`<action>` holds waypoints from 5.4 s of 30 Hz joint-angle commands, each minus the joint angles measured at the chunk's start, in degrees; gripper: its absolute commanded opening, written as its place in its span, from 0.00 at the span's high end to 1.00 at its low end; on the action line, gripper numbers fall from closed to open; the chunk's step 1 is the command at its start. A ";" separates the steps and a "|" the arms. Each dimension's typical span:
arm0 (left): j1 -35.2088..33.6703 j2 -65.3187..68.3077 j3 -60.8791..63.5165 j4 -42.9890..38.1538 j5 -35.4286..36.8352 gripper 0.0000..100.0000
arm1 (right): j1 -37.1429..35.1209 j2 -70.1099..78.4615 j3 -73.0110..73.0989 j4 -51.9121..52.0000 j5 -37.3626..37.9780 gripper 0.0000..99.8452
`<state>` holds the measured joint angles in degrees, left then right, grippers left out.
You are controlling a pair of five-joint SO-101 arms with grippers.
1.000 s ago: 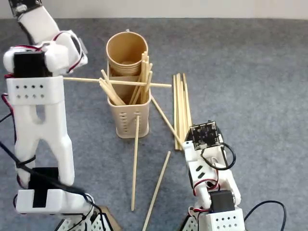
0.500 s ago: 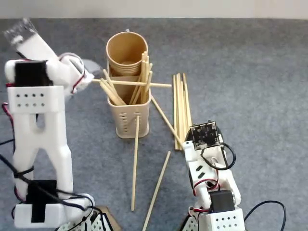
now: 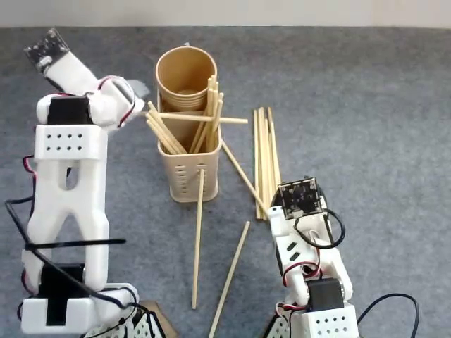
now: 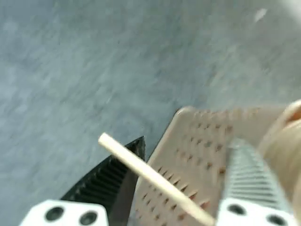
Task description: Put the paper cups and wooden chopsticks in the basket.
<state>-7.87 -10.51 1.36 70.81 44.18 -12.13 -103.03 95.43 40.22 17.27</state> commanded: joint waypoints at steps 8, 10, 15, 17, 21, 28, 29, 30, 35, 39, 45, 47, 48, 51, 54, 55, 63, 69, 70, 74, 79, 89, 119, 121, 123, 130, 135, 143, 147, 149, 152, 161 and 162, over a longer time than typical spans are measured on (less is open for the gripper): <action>3.03 -1.45 -13.85 -9.76 -7.74 1.00 | 0.66 0.31 7.96 -1.54 0.53 0.84; 3.74 -1.45 -19.38 -9.93 -8.35 1.00 | 0.66 0.31 7.96 -1.54 0.53 0.84; 7.16 -1.01 -32.92 -9.93 -9.58 1.00 | 0.66 0.31 7.96 -1.54 0.53 0.84; 9.54 -1.01 -36.35 -9.85 -10.11 1.00 | 0.66 0.31 7.96 -1.54 0.53 0.84; 17.36 -1.01 -35.74 -9.49 -13.89 1.00 | 0.66 0.31 7.96 -1.54 0.53 0.84; 20.09 -1.80 -28.62 -7.91 -14.59 1.00 | 0.66 0.31 7.96 -1.54 0.53 0.84; 19.03 -2.59 -28.97 -4.04 -15.74 0.99 | 0.66 0.31 7.96 -1.54 0.53 0.84; 18.42 -4.18 -29.49 1.14 -18.46 0.98 | 0.66 0.31 7.96 -1.54 0.53 0.84; 18.86 -12.97 -28.62 26.64 -38.42 0.96 | 0.84 0.31 7.87 0.31 0.53 0.84; 16.48 -22.46 -13.23 31.91 -47.65 0.94 | 0.75 0.31 4.09 5.76 0.53 0.84; 17.36 -34.59 20.18 29.71 -51.96 0.83 | 0.84 0.31 1.19 11.38 0.79 0.84; 17.71 -38.29 28.18 29.45 -53.01 0.82 | 0.84 0.31 1.19 12.97 0.97 0.84; 17.45 -39.96 30.73 28.22 -53.45 0.82 | 0.84 0.31 1.19 13.58 0.97 0.84; 15.78 -42.95 34.07 24.88 -53.80 0.82 | 0.75 0.31 1.19 13.85 0.97 0.84; 18.33 -43.21 38.20 20.31 -50.81 0.82 | 0.66 -0.04 1.19 13.67 0.97 0.84; 19.65 -43.21 40.13 18.46 -48.18 0.82 | 0.66 -0.22 1.27 13.58 0.88 0.84; 34.95 -43.30 54.29 1.05 -32.09 0.69 | 0.66 -0.22 1.45 12.18 0.88 0.84; 36.00 -43.30 61.49 -8.44 -28.66 0.66 | 0.66 -0.22 4.26 10.51 0.88 0.84; 36.00 -43.30 62.81 -9.49 -29.19 0.66 | 0.66 -0.22 4.35 10.51 0.88 0.84; 36.00 -43.38 68.62 -15.12 -31.21 0.71 | 0.66 -0.22 4.35 10.42 0.88 0.84; 36.00 -43.74 73.63 -23.12 -36.04 0.92 | 0.66 -0.22 4.35 10.42 0.88 0.84; 36.53 -43.74 69.14 -22.86 -42.81 1.00 | 0.66 -0.31 4.35 10.33 0.88 0.84; 34.68 -43.74 14.29 8.70 -57.23 0.99 | 0.66 -0.31 4.35 10.24 0.88 0.84; 34.68 -43.74 16.48 19.60 -57.49 0.93 | 0.66 -0.31 4.35 10.24 0.88 0.84; 34.24 -43.74 20.62 28.31 -59.43 0.85 | 0.66 -0.31 4.35 10.24 0.88 0.84; 34.07 -43.74 49.45 23.03 -74.46 0.73 | 0.66 -0.31 4.35 10.24 0.88 0.84; 29.41 -43.30 55.96 9.76 -80.00 0.66 | 0.66 -0.31 4.35 10.24 0.88 0.84; 27.38 -43.21 71.08 -12.75 -80.97 0.71 | 0.66 -0.31 4.35 10.24 0.88 0.84; 27.38 -43.21 76.09 -18.20 -81.05 0.76 | 0.66 -0.31 4.35 10.24 0.88 0.84; 27.38 -43.12 77.58 -19.08 -81.05 0.79 | 0.66 0.22 4.35 10.51 0.88 0.84; 27.38 -43.12 79.16 -19.43 -81.05 0.81 | 0.66 0.31 4.18 10.95 0.88 0.84; 27.38 -43.12 80.84 -19.08 -81.05 0.90 | 0.66 0.31 3.82 12.44 0.88 0.84; 27.38 -43.12 80.84 -19.08 -81.05 0.94 | 0.66 0.31 3.82 12.44 0.88 0.84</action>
<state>20.26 -53.32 82.07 52.26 -36.18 -11.96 -103.03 95.43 52.44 17.63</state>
